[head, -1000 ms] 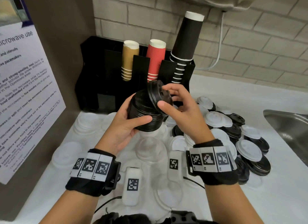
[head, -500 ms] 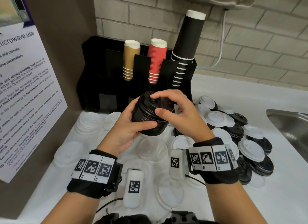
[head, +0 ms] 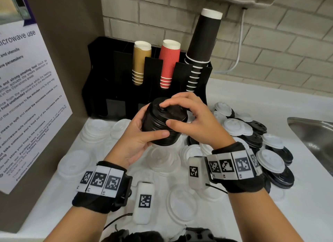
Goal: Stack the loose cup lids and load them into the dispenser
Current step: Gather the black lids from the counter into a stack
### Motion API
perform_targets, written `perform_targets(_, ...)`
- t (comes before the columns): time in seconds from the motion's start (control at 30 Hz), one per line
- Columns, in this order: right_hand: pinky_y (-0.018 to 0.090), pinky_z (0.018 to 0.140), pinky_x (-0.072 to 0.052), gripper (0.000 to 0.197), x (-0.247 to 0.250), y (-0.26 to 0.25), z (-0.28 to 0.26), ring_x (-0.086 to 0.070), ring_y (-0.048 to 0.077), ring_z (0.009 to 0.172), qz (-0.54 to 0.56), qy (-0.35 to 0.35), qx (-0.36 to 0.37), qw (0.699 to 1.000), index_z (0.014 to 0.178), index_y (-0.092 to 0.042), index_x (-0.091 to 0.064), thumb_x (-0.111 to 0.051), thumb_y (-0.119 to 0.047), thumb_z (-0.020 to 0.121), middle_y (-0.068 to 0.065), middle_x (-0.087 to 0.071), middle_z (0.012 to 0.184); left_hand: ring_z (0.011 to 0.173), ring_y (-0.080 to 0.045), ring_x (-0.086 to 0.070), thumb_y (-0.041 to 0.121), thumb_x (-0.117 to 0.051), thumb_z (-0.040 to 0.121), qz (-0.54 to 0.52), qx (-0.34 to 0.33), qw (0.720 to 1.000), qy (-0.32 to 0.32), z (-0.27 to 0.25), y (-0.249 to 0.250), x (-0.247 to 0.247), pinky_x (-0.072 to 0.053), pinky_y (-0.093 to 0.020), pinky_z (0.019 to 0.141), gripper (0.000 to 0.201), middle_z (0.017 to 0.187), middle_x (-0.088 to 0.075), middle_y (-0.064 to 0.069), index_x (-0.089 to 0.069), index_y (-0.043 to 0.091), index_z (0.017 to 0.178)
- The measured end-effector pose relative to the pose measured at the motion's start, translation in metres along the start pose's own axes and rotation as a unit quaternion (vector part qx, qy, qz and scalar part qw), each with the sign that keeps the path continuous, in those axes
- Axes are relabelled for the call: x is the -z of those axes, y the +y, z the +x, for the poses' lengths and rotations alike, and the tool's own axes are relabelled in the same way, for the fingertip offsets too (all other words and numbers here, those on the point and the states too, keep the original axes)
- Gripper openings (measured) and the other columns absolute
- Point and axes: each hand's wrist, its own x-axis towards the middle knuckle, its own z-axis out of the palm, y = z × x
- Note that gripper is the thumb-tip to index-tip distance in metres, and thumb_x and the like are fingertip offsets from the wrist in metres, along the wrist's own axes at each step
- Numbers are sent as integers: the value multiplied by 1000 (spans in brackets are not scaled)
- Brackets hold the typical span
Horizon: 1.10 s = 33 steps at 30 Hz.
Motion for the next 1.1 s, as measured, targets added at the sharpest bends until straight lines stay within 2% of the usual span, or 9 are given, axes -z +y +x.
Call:
perform_targets(0.1, 35, 106, -38, 39, 3, 0, 0, -46, 17, 121, 1, -13, 21, 1000, 114, -38, -62, -75, -28, 79, -3, -54, 120, 109, -18, -67, -1, -80, 59, 6, -3, 1000, -4, 0, 1, 1, -56, -25, 77, 84, 118, -66, -3, -50, 21, 133)
perform_targets(0.2, 20, 100, -40, 32, 16, 7, 3, -50, 1, 114, 50, 25, 13, 998, 117, -39, -59, -65, -41, 85, -17, -57, 117, 111, -18, -65, 10, -92, 45, -14, -8, 1000, -3, -1, 3, 2, -55, -26, 78, 104, 119, -65, -2, -45, 19, 138)
perform_targets(0.27, 17, 90, -45, 16, 29, 19, 9, -56, -4, 99, 44, 67, -70, 994, 105, -33, -66, -58, -40, 92, -19, -62, 105, 111, -18, -65, 23, -99, 35, -33, -11, 999, 9, -2, 6, 4, -56, -26, 79, 120, 119, -66, -1, -43, 20, 141)
perform_targets(0.33, 27, 88, -48, 24, 38, 39, 17, -60, 4, 97, -80, -1, -199, 977, 101, -20, -68, -57, -40, 94, -8, -67, 104, 110, -17, -66, 25, -99, 34, -42, -16, 999, 20, -3, 8, 6, -56, -25, 79, 119, 116, -68, 1, -44, 21, 140)
perform_targets(0.43, 35, 92, -44, 52, 29, 69, 23, -56, 25, 114, -359, -220, -304, 854, 118, -8, -62, -51, -53, 92, 9, -62, 122, 109, -17, -66, 23, -98, 36, -36, -21, 999, 27, -4, 10, 9, -56, -25, 79, 108, 112, -71, 3, -50, 23, 132)
perform_targets(0.57, 38, 82, -37, 82, 15, 89, 23, -53, 27, 117, -482, -256, -326, 772, 133, -8, -40, -57, -68, 80, 8, -59, 124, 105, -14, -68, 7, -87, 57, -25, -28, 999, 38, -6, 8, 12, -56, -24, 77, 84, 109, -72, 4, -50, 23, 131)
perform_targets(0.73, 32, 78, -43, 68, 15, 98, 26, -58, 22, 99, -488, -267, -342, 757, 112, -12, -62, -53, -71, 80, 3, -62, 108, 105, -13, -69, 0, -68, 65, -15, -34, 998, 51, -9, 7, 17, -56, -24, 76, 71, 107, -73, 6, -51, 24, 129)
perform_targets(0.97, 34, 81, -55, 56, 8, 110, 22, -63, 19, 79, -421, -270, -384, 776, 75, -16, -58, -64, -70, 61, -1, -63, 79, 105, -14, -68, 0, -68, 66, -9, -30, 998, 58, -11, 7, 17, -57, -25, 77, 74, 108, -72, 5, -49, 21, 133)
perform_targets(1.1, 36, 80, -54, 66, 9, 107, 21, -61, 21, 87, -392, -233, -384, 803, 98, -15, -53, -66, -64, 56, -2, -58, 86, 103, -14, -69, 1, -69, 65, -8, -28, 998, 62, -12, 6, 17, -57, -25, 76, 74, 106, -72, 5, -49, 22, 133)
